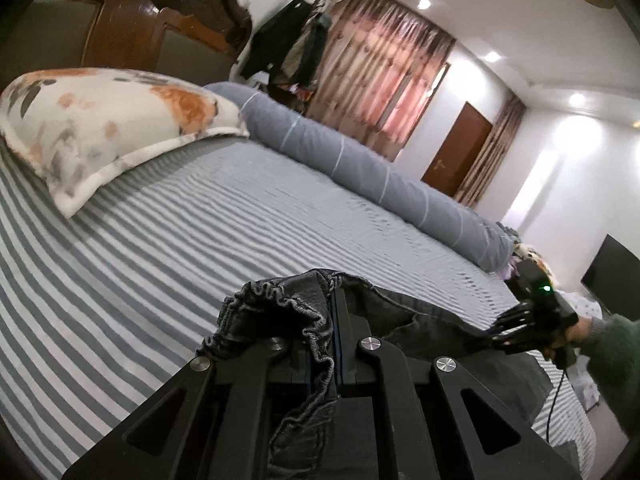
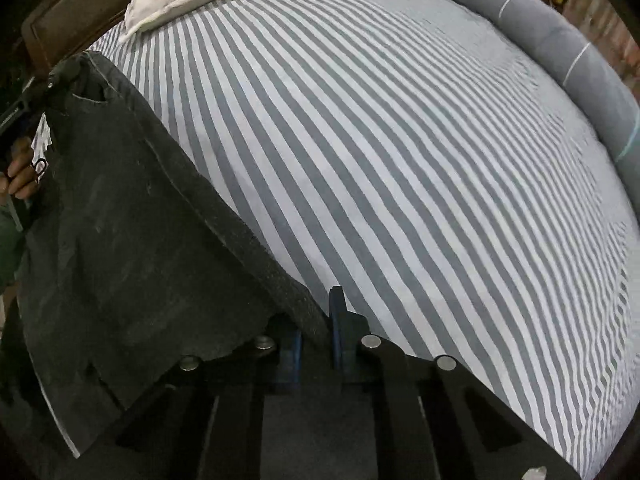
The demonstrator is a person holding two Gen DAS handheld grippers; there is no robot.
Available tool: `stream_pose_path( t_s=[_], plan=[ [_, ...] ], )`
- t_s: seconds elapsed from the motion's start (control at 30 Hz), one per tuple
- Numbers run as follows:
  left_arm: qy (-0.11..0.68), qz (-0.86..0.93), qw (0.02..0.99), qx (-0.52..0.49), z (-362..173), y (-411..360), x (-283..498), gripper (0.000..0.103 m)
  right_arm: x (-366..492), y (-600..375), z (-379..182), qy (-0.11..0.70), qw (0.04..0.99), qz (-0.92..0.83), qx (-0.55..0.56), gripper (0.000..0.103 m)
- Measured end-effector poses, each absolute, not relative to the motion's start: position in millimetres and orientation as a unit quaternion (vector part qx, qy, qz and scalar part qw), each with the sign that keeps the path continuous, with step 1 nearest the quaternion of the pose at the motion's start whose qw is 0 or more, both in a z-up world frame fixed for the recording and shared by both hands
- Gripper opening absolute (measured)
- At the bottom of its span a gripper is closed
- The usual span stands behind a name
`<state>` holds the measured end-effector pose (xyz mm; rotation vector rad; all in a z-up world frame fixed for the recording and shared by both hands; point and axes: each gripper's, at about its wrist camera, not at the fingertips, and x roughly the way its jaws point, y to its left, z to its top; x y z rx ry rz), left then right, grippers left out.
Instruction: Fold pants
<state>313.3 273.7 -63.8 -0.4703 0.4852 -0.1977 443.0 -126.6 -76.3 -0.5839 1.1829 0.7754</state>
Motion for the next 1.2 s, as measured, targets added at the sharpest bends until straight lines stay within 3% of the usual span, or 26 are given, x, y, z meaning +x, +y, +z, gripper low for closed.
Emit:
stream_pose_path(
  t_s=[0.37, 0.7, 1.2],
  plan=[
    [0.293, -0.073, 0.924, -0.236, -59, 277, 325, 0.007, 420, -125, -67, 0.522, 0.745, 0.283, -0.304, 0.009],
    [0.3, -0.042, 0.93, -0.211, -54, 264, 323, 0.007, 415, -147, -60, 0.504, 0.788, 0.252, -0.247, 0.006],
    [0.28, -0.114, 0.938, -0.171, 5, 263, 220, 0.007, 252, -174, 19, 0.425, 0.858, 0.208, -0.199, 0.004]
  ],
)
